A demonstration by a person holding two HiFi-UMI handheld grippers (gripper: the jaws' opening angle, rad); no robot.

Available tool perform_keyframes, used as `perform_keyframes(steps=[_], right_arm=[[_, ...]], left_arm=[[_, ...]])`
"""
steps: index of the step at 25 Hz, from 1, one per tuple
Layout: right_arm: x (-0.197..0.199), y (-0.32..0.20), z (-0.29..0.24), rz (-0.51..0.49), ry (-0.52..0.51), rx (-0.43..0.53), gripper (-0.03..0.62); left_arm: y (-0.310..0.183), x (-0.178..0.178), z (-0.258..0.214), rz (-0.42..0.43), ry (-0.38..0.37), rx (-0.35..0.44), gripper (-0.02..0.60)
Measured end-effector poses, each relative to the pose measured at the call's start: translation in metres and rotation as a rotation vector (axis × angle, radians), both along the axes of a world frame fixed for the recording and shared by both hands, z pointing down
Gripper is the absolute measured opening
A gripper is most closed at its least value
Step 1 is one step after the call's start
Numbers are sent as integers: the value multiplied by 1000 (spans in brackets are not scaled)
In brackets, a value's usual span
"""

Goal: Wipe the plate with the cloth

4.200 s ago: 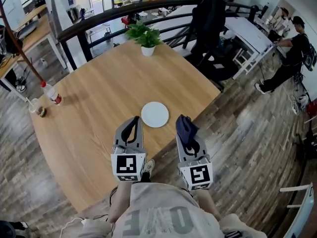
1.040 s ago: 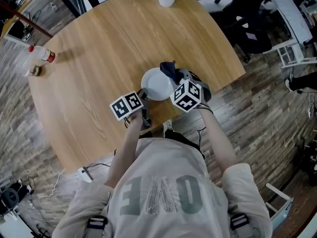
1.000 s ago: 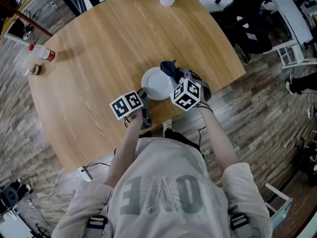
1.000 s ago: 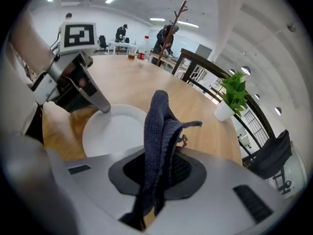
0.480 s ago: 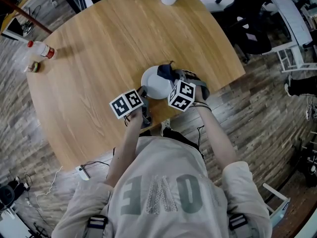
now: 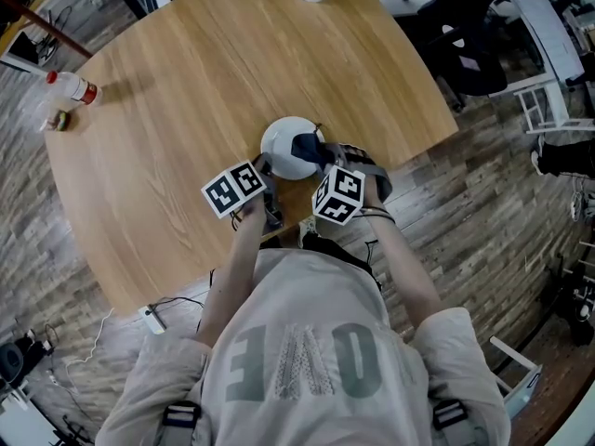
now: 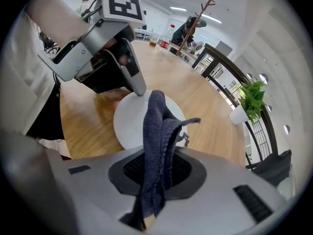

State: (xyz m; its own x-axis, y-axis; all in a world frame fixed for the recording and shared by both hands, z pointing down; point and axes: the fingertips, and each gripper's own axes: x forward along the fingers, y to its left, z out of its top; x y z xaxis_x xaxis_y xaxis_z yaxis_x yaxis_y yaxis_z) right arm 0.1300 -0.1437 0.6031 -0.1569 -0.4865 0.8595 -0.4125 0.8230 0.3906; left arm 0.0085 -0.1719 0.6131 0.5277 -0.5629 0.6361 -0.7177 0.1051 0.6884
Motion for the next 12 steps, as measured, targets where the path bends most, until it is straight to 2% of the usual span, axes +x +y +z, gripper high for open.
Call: perform_keyframes(steps=[12], right_arm=[[-30,54,1,-73,-50,-64,60]], left_arm=[[0,-1,0,-6,7,3,35]])
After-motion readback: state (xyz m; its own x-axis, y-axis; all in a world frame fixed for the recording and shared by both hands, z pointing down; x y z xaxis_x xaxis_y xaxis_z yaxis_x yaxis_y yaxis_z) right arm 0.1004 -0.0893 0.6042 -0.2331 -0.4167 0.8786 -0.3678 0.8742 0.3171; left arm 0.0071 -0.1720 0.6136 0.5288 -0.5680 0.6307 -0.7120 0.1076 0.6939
